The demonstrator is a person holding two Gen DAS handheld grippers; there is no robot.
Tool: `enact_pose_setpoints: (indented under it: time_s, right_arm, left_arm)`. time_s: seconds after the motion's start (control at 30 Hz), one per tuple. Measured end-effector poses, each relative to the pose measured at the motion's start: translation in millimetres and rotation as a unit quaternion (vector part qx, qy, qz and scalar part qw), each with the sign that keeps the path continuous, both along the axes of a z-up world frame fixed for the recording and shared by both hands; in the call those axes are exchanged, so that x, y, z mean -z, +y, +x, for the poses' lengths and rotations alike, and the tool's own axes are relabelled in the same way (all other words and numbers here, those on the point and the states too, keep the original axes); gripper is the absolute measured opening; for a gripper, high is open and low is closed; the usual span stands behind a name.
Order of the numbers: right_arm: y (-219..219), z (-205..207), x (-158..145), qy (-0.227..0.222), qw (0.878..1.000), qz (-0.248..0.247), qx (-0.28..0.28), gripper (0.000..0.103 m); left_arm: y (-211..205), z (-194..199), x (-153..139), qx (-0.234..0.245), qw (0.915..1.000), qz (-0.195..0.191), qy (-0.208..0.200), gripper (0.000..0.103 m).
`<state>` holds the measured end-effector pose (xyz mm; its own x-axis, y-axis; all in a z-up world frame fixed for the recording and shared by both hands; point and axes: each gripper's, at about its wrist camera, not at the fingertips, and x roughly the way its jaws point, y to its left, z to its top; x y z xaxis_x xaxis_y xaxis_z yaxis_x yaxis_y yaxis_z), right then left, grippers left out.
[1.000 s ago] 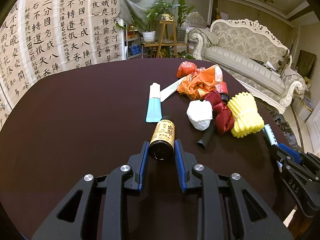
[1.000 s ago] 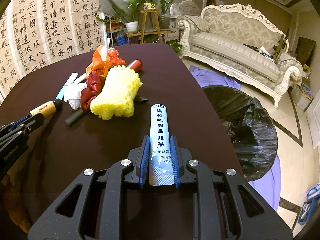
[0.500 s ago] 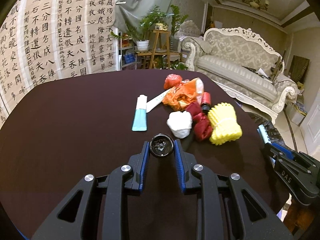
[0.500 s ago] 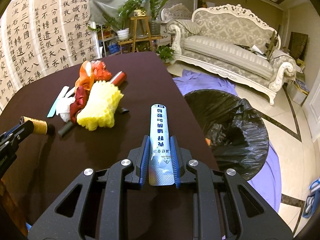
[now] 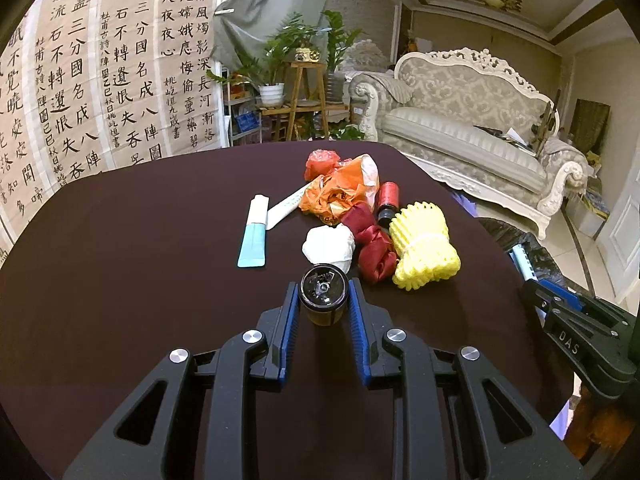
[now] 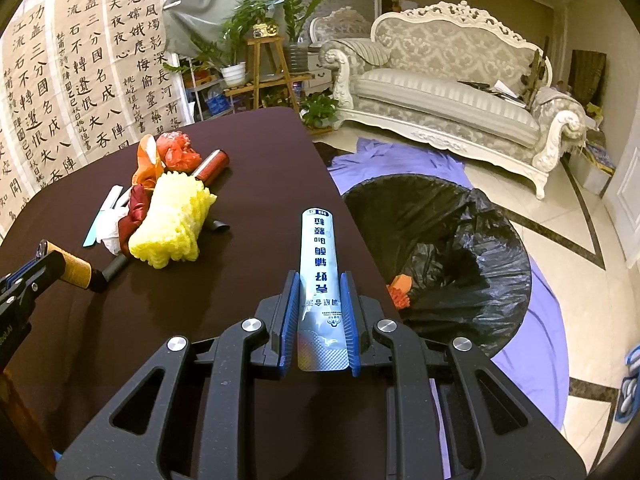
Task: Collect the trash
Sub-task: 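Lift the gold bottle with the left tool while the right tool holds the tube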
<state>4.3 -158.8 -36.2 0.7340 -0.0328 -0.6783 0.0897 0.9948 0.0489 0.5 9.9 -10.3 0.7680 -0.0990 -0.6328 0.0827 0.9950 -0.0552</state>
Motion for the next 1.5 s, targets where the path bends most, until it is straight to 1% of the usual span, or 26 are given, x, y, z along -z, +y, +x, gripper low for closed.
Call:
enact_pose_setpoints:
  time_s: [0.23,0.53,0.97,1.1,1.17,1.3,1.37,1.5]
  right_arm:
    - [-6,-2,1,-0.004,1.0,0.012,0.001,0.02]
    - [-10,-2,5,-0.001,1.0,0.018,0.0,0.02]
    - [4,0,13,0.009,1.0,0.022,-0.017,0.02]
    - [6,0,14,0.011,0.999,0.023,-0.02,0.02]
    - [8,0,14,0.012,0.999,0.024,-0.021,0.02]
    - [9,1,15,0.015,0.999,0.025,-0.024,0.02]
    - [11,1,16,0.016,0.999,0.025,-0.026,0.02]
    - [13,-2,15,0.015,0.999,0.025,-0.029,0.02]
  left_arm:
    - [-4,-2,2,0.005,1.0,0.009,0.0,0.025]
    - [-2,-3,4,0.0,1.0,0.009,-0.002,0.025]
    - [6,3,26,-0.007,0.9992,0.006,0.039,0.025]
    - [10,0,26,-0.006,0.9991,-0.001,0.042,0.025]
    - [11,-1,25,-0.003,0.9991,-0.002,0.042,0.032]
    - [12,-2,24,-0.002,0.999,-0.003,0.045,0.036]
    - [13,-5,23,-0.004,0.9989,-0.004,0.047,0.04]
    - [15,-11,24,-0.005,0.9986,-0.005,0.053,0.04]
